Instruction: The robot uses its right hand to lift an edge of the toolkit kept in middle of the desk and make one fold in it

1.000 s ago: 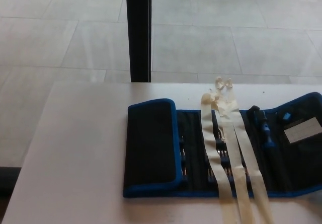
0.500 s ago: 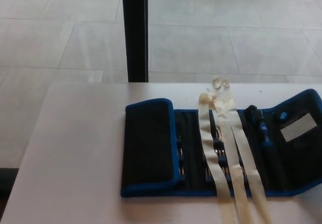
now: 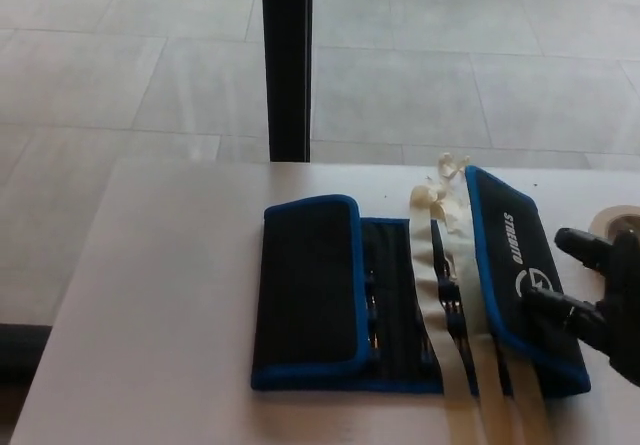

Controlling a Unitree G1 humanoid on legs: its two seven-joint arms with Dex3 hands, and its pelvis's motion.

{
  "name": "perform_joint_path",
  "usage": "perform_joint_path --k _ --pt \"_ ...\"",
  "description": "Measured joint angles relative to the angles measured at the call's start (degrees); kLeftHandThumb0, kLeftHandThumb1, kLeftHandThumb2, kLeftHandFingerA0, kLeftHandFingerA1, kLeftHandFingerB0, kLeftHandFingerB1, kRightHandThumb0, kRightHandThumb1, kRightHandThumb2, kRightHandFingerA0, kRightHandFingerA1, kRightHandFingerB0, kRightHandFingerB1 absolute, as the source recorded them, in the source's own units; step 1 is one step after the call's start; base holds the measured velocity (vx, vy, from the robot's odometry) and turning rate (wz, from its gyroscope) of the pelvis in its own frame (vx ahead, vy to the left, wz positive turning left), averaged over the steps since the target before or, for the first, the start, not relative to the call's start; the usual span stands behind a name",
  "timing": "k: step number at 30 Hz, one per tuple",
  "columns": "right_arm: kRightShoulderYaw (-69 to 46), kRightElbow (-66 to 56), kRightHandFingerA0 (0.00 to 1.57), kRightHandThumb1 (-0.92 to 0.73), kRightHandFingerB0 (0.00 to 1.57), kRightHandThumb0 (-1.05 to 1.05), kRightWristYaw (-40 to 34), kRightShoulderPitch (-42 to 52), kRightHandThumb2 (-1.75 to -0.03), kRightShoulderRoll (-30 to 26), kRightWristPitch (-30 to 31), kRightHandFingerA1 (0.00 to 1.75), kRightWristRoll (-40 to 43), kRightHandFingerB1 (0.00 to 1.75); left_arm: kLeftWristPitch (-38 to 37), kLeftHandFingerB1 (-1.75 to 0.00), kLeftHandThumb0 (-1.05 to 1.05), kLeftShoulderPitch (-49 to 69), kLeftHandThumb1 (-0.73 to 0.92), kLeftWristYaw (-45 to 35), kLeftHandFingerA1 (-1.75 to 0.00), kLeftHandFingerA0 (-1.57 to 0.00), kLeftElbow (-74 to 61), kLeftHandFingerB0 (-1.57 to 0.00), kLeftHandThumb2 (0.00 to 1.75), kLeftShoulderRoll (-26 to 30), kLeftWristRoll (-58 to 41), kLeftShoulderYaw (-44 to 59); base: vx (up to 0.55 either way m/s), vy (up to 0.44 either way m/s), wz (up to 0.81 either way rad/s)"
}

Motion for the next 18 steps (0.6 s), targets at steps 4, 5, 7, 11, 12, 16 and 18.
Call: perform_joint_path --k 4,5,7,11,12,16,18 --pt "3.7 -2.1 0.51 -0.62 0.37 -0.59 0.3 1.4 -0.95 -0.2 -0.7 0.59 -1.1 0.53 0.0 -0.57 -0.72 -0.2 0.87 -0.1 -0.69 -0.53 0.0 -0.44 0.65 0.1 0.0 -0.3 0.0 0.0 0.0" --pt "5.2 -2.2 0.53 -0.62 0.38 -0.59 0.6 2.1 -0.95 -0.5 -1.3 0.6 -1.7 0.53 0.0 -0.54 -0.72 -0.2 0.88 -0.1 -0.68 -0.52 0.0 -0.41 0.66 0.1 0.0 -0.3 0.0 0.0 0.0" --pt "7.6 -2.0 0.61 -0.78 0.43 -0.57 1.3 3.4 -0.64 -1.6 -2.8 0.48 -3.1 0.41 0.0 -0.53 -0.72 -0.2 0.88 -0.1 -0.68 -0.52 0.0 -0.41 0.65 0.3 0.2 -0.9 0.0 0.0 0.0" --pt "11.8 -0.5 0.58 -0.61 0.39 -0.62 1.6 4.2 -0.97 -3.9 -5.6 0.63 -6.3 0.55 0.0 -0.49 -0.71 -0.3 0.86 -0.1 -0.68 -0.51 0.0 -0.36 0.66 0.7 0.4 -1.6 0.0 0.0 0.0" --pt "12.4 -0.1 0.58 -0.62 0.4 -0.61 1.6 4.2 -0.97 -4.3 -6.0 0.63 -6.8 0.55 0.0 -0.49 -0.71 -0.3 0.86 -0.1 -0.68 -0.52 0.0 -0.36 0.66 0.7 0.4 -1.7 0.0 0.0 0.0" --pt "16.3 2.2 0.56 -0.61 0.38 -0.64 1.3 4.2 -0.97 -6.4 -8.3 0.63 -10.5 0.55 0.0 -0.5 -0.72 -0.5 0.87 -0.1 -0.69 -0.52 0.0 -0.37 0.65 0.9 0.6 -2.2 0.0 0.0 0.0" --pt "17.6 3.4 0.57 -0.61 0.37 -0.64 1.2 3.9 -0.98 -6.9 -9.4 0.63 -11.8 0.54 0.0 -0.48 -0.71 -0.7 0.87 -0.1 -0.66 -0.53 0.0 -0.36 0.65 1.1 0.6 -2.5 0.0 0.0 0.0"
